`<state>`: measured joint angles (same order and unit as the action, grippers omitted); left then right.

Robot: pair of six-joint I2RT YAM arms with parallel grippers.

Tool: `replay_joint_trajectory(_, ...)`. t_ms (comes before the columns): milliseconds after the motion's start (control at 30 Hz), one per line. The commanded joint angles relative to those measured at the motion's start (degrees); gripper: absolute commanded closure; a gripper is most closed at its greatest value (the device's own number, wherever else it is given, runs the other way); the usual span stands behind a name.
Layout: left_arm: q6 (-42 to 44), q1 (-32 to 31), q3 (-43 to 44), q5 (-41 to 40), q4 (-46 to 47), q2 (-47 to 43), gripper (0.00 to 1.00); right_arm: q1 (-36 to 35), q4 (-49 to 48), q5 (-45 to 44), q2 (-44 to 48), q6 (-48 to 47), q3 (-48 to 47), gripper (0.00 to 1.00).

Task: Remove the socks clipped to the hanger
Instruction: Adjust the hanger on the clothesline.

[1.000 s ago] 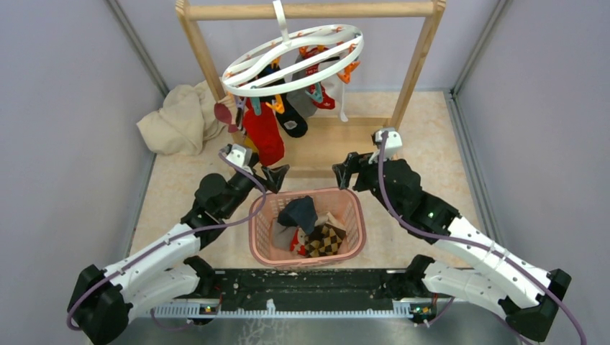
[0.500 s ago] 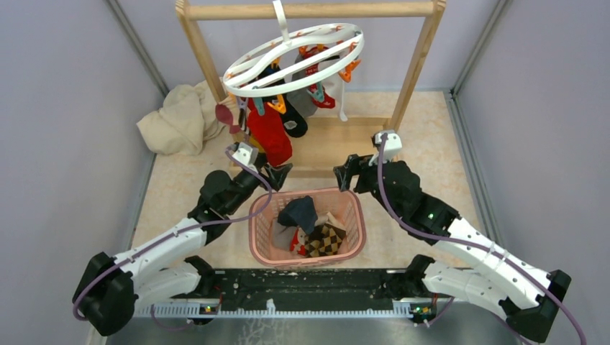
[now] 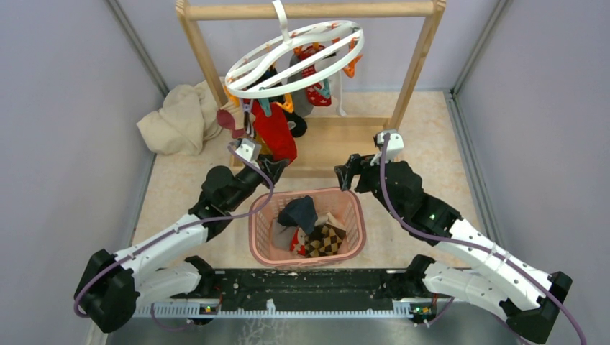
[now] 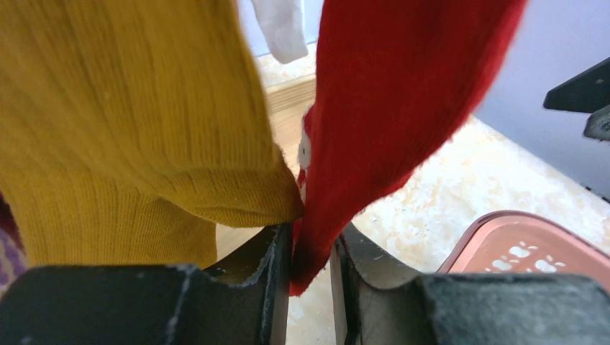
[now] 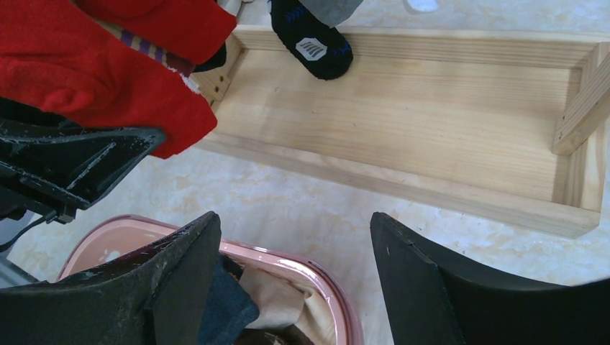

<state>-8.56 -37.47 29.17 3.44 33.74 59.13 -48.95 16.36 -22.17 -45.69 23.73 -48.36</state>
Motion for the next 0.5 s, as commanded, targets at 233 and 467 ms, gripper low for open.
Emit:
replay_joint_trajectory(233,-2.2,0.3,6.7,4.0,-8.4,-3.8,0.82,0.2,-1.3,0.8,0.5,0.4,-1.5,0.23)
replay_joint_trajectory(467,-3.4,0.1,6.2,4.9,-10.3,-6.0,0.95,0.1,-1.6,1.8,-0.2,0.8,-1.9,0.23)
